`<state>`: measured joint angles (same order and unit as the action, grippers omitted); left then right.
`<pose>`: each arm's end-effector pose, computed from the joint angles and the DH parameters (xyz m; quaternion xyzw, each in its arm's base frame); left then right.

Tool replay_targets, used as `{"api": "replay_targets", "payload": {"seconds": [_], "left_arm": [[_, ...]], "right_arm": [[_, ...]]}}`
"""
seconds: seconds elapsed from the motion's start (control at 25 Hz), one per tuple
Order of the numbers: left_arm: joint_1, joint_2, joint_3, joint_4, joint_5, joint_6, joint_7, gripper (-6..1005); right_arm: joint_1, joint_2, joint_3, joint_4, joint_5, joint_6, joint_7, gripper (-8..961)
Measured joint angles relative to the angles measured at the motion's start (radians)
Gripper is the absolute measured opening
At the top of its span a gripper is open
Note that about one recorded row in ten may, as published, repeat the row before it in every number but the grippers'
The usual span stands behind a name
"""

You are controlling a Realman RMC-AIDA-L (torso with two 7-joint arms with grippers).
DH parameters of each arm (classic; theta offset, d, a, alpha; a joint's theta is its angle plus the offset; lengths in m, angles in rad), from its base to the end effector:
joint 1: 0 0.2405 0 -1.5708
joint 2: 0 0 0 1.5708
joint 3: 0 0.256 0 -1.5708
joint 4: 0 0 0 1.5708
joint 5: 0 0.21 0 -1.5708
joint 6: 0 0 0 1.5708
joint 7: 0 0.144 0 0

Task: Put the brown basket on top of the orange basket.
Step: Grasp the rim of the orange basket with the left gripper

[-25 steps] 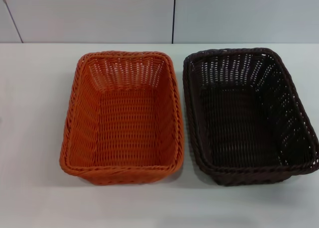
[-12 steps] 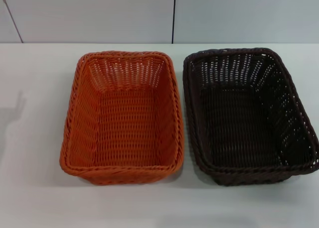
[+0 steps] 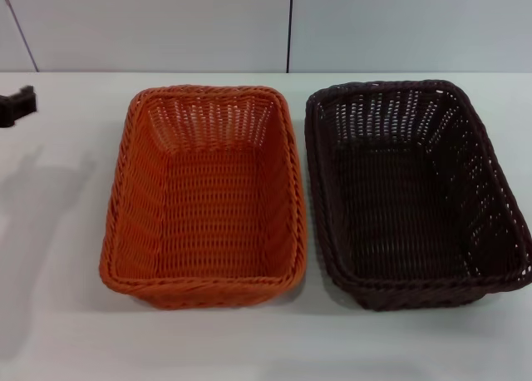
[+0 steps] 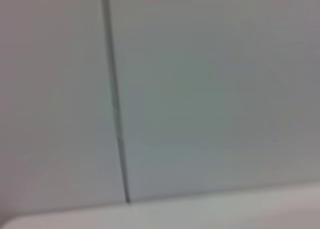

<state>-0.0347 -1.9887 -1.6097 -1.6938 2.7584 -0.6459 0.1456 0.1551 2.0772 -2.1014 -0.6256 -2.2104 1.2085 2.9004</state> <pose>-0.2508 0.3423 0.1026 -0.7394 -0.3650 -0.0684 0.5615 0.3176 0.2953 0.0215 -0.5549 0.2135 0.3127 0.7407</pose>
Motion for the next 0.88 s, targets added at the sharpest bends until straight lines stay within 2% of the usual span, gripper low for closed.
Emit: {"api": "replay_targets", "payload": {"seconds": [0.08, 0.16, 0.4, 0.6, 0.88], "left_arm": [[-0.023, -0.051, -0.043, -0.071, 0.004, -0.16, 0.066, 785], [-0.051, -0.075, -0.051, -0.12, 0.004, -0.307, 0.097, 785], [-0.115, -0.073, 0.009, -0.109, 0.001, -0.406, 0.063, 785], [-0.17, -0.073, 0.055, -0.015, 0.001, -0.402, 0.055, 784], [-0.253, -0.075, 0.061, 0.13, -0.002, -0.404, 0.054, 784]], "right_arm": [[0.001, 0.0, 0.0, 0.0, 0.0, -0.007, 0.0, 700], [0.002, 0.0, -0.001, -0.001, 0.0, -0.013, 0.0, 700], [0.003, 0.0, -0.006, 0.001, 0.0, -0.022, 0.0, 700], [0.0, 0.0, -0.011, 0.003, 0.0, -0.025, 0.0, 700], [-0.001, 0.001, -0.014, 0.004, 0.0, -0.027, 0.0, 700]]}}
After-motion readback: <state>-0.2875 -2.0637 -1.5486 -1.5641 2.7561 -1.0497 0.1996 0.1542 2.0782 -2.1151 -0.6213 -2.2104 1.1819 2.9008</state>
